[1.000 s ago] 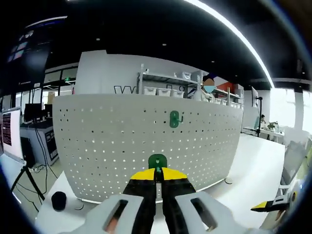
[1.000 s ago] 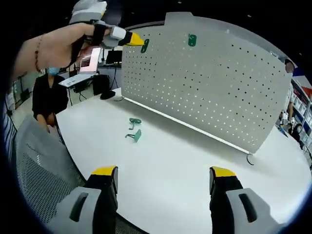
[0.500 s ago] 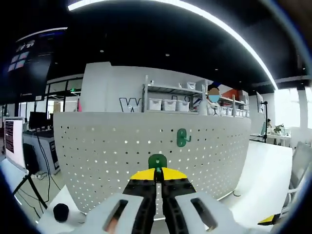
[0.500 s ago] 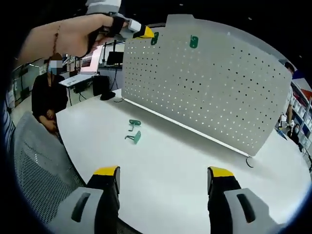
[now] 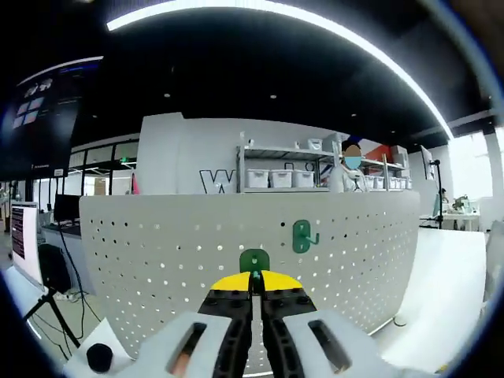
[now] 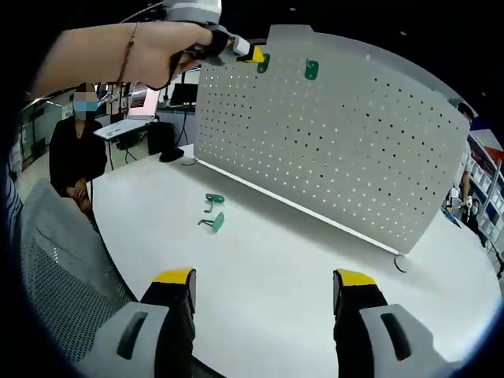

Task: Insert the hook assembly into the mounting plate slot until the hook locks in place.

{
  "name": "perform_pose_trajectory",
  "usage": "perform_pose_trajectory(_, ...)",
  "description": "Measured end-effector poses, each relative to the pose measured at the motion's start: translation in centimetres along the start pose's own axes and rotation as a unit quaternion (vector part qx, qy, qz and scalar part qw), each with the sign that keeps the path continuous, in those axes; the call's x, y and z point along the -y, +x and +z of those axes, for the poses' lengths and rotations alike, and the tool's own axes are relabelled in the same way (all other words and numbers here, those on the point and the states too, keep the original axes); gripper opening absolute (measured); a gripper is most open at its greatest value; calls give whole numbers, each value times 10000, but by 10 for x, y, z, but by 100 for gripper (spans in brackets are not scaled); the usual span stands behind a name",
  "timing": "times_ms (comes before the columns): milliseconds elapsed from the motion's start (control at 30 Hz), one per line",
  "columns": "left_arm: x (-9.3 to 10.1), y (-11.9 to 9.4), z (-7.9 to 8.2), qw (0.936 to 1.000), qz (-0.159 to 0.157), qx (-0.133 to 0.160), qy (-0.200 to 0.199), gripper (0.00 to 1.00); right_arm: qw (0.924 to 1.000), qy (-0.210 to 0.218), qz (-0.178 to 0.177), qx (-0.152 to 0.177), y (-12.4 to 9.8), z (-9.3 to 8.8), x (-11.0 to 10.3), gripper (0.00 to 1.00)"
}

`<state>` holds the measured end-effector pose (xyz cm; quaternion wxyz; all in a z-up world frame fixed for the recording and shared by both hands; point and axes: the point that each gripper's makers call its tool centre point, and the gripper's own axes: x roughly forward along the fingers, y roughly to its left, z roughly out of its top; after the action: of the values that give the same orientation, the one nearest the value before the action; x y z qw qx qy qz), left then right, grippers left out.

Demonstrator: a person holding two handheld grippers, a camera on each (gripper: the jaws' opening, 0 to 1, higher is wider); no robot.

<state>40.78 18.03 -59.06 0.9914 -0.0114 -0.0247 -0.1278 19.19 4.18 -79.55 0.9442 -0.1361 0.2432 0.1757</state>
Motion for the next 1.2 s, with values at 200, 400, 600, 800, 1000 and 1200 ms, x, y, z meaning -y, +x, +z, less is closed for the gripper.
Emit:
perform_pose_trajectory(200,4,17,8,9996,141,198,166,1,10000,19,-33,44,-1,1,2,67)
perform_pose_trajectory(400,8,34,17,9985,225,370,321,1,10000,38,-38,62,-1,2,3,66)
perform_pose_trajectory(600,8,45,15,9982,324,398,312,1,9999,91,-42,88,-1,3,4,65)
perform_pose_trajectory(800,10,51,14,9979,390,428,297,1,9999,105,-23,100,-1,4,3,64)
perform_pose_trajectory(1000,9,54,17,9974,470,454,311,1,9999,109,24,100,-1,4,1,64)
perform_pose_trajectory(1200,9,56,17,9971,530,454,310,1,9999,129,33,91,-1,4,1,63)
